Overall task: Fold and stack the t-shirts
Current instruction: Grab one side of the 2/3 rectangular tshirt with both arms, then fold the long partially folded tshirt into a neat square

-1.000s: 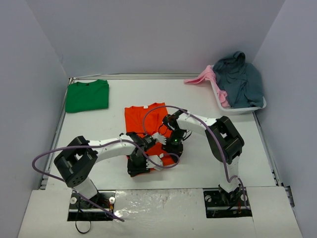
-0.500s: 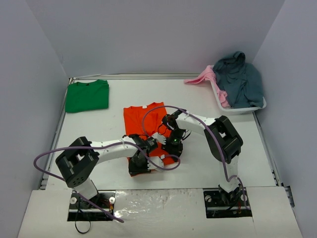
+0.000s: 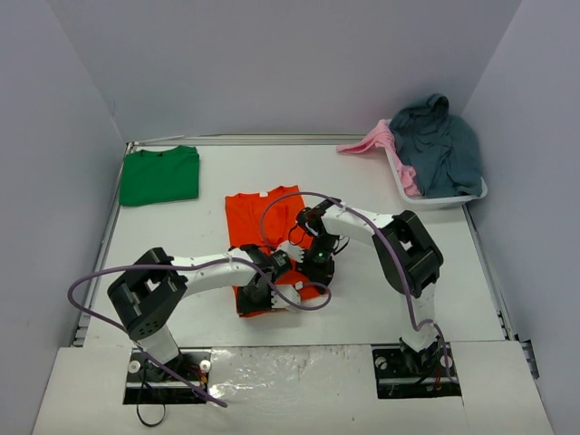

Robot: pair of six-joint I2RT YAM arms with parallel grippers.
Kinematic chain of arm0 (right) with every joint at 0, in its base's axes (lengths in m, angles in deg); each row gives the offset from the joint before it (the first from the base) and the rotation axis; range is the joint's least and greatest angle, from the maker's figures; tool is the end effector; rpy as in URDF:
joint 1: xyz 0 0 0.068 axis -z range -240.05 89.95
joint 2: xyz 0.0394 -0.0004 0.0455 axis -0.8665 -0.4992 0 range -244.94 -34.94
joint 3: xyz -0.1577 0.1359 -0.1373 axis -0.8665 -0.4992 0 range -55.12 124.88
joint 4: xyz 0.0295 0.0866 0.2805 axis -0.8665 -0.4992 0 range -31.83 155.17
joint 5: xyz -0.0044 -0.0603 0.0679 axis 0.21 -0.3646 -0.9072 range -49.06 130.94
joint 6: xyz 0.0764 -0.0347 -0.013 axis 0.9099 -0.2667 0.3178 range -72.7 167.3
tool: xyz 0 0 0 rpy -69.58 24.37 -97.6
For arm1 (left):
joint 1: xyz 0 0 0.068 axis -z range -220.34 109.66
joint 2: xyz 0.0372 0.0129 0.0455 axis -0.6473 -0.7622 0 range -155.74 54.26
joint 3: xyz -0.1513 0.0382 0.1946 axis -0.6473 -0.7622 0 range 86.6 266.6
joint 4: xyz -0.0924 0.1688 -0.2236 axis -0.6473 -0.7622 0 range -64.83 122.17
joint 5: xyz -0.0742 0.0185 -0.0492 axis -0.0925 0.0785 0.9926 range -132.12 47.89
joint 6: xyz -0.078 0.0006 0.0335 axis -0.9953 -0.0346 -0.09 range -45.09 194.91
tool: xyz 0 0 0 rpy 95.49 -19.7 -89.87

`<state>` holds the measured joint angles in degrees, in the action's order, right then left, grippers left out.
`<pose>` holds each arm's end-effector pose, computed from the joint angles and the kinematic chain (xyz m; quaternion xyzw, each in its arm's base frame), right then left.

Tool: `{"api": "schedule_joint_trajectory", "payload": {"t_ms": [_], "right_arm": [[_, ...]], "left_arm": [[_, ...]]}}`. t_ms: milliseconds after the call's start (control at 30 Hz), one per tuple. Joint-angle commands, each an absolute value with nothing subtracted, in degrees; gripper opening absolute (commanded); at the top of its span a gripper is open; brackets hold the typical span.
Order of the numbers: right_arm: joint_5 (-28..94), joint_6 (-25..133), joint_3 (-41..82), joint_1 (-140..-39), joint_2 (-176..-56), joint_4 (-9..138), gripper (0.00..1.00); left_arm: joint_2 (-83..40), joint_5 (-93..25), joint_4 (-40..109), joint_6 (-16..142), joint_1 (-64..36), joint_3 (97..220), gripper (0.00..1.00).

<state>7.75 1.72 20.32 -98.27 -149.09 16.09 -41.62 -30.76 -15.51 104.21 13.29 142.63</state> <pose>0.2731 0.2671 0.0673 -0.6439 0.7095 0.2838 0.0367 0.1689 -0.2541 0.0713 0.6604 0.7441 -0.1013 0.0001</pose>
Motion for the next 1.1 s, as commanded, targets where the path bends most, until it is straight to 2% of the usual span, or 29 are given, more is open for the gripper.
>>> {"api": "schedule_joint_trajectory", "payload": {"t_ms": [0,367,767,1067], "right_arm": [[9.4,1.8,21.6,-97.6,-148.6,12.4,0.0],[8.8,1.9,20.1,-97.5,-145.4,11.8,0.0],[7.9,1.7,19.7,-98.2,-139.7,9.0,0.0],[6.1,0.7,19.3,-98.8,-136.5,6.1,0.0]], "left_arm": [[-43.9,-30.3,-10.5,104.8,13.3,140.0,0.02],[-37.8,-20.8,-17.2,112.3,6.3,142.1,0.02],[-31.0,-9.0,-31.4,123.8,2.2,145.2,0.02],[-29.2,-6.7,-40.5,128.8,0.7,148.3,0.02]]}}
